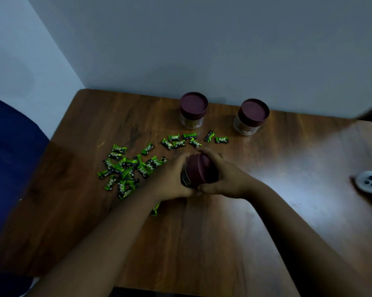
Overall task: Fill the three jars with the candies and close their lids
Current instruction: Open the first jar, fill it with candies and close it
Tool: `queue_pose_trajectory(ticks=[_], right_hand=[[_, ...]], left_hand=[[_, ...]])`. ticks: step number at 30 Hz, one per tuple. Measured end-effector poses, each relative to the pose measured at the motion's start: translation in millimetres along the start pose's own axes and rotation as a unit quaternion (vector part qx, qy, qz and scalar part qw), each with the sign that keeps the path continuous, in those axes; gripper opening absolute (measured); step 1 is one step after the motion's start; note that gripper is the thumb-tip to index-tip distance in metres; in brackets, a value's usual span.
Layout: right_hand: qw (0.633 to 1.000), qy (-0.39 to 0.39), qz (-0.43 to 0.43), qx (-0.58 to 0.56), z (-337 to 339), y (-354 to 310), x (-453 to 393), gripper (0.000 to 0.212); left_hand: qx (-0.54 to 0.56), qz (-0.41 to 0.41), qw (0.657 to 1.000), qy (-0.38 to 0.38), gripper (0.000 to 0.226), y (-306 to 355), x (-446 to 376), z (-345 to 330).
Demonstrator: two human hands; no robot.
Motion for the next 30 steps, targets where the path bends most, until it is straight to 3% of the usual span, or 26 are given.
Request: queue_pose_trajectory(ticks=[5,9,12,14,16,18,20,22,27,30], right_hand=[[0.993,-0.041,0.029,-0.104,7,-13,-6,0.102],[0.970,-0.009,-0.003,-0.243,5,-6,3,0.089],[0.939,0.065,-0.006,-0.337,2,-2,7,0.082],[0.931,0.091,0.003,-0.353,-5,-4,6,0.083],[0.943,0.091,0.008,-0.320,-6,-9,4,0.085],[0.964,0.062,0.022,-0.256,1,-13,5,0.089],[0.983,-0.004,0.044,-0.179,6,-18,5,0.094],[0.987,-0.048,0.055,-0.146,6,-23,5,0.095],[0.982,-0.044,0.049,-0.175,1,-21,10,0.097],[0.975,-0.021,0.037,-0.217,-7,-17,14,0.097]], left_hand=[[0.034,0.023,0.999,-0.032,0.101,0,-6,15],[0.179,0.041,0.978,-0.100,0.106,-2,-9,20],[0.378,0.074,0.923,-0.027,0.084,2,-6,21],[0.498,0.136,0.856,0.022,0.059,-1,-3,12],[0.558,0.212,0.801,-0.037,0.062,-1,-2,-3],[0.517,0.259,0.807,-0.121,0.061,-1,1,-13],[0.471,0.282,0.821,-0.158,0.051,-7,1,-15],[0.472,0.297,0.811,-0.178,0.045,-13,2,-16],[0.449,0.349,0.799,-0.193,0.071,-19,6,-18],[0.454,0.367,0.787,-0.200,0.069,-17,9,-17]])
Point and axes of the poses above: each hand's wrist, its own x-axis away from the middle knuckle, its own z-axis out of the back of the hand, y = z × x, the point moved 5 cm from there along -x, towards the middle knuckle, and after that the axes turned 13 degrees about z, right-handed, at the moved point
